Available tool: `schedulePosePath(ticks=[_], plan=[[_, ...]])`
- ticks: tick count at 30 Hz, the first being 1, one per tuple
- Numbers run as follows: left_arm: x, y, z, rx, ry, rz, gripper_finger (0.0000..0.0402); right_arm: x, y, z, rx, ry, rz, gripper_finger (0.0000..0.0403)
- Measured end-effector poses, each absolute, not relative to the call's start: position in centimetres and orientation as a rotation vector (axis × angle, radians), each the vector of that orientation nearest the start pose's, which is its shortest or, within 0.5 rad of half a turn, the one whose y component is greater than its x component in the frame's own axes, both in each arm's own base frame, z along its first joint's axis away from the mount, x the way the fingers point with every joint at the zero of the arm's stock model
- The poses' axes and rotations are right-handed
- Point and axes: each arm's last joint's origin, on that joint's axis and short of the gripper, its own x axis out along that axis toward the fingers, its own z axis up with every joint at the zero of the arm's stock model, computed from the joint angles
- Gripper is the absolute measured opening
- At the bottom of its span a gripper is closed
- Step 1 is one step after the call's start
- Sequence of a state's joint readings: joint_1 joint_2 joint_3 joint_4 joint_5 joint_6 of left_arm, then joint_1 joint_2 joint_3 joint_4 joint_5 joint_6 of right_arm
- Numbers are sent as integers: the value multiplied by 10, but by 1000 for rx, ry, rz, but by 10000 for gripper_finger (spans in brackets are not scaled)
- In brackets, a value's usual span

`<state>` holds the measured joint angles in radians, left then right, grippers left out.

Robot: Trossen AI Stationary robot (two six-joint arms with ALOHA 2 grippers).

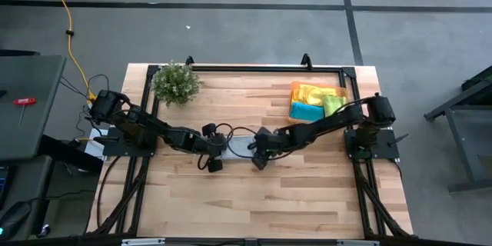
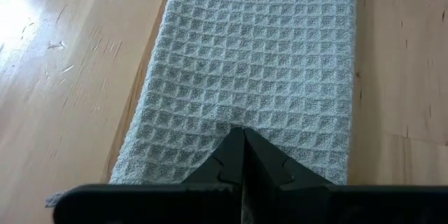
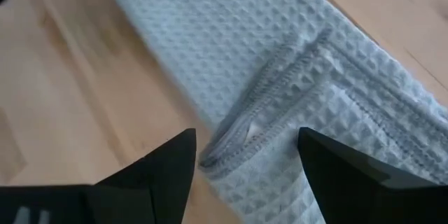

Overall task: Fold microfiber towels
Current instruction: Fold the gray microfiber cloth

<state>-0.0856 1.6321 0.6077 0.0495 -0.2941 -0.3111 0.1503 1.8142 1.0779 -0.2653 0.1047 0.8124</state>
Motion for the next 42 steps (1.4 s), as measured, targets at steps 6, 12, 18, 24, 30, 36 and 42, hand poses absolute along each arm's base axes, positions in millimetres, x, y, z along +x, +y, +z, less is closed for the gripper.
schedulePosePath(ticks=[6, 12, 18, 24, 30, 36, 42], plan=[[268, -15, 110, -103, 914, 337, 0, 357, 50, 146, 672, 932, -448, 243], [268, -15, 110, -103, 913, 337, 0, 357, 50, 143, 698, 930, -496, 214], [269, -15, 110, -104, 910, 337, 0, 357, 49, 144, 710, 915, -516, 110], [269, -15, 110, -104, 909, 337, 0, 358, 50, 144, 716, 921, -495, 8], [269, -15, 111, -105, 908, 336, 0, 357, 50, 152, 757, 901, -473, 2], [266, -15, 121, -109, 900, 297, 0, 352, 49, 182, 775, 803, -449, 1], [266, -15, 151, -59, 837, 264, 0, 355, 47, 194, 811, 738, -403, 1]])
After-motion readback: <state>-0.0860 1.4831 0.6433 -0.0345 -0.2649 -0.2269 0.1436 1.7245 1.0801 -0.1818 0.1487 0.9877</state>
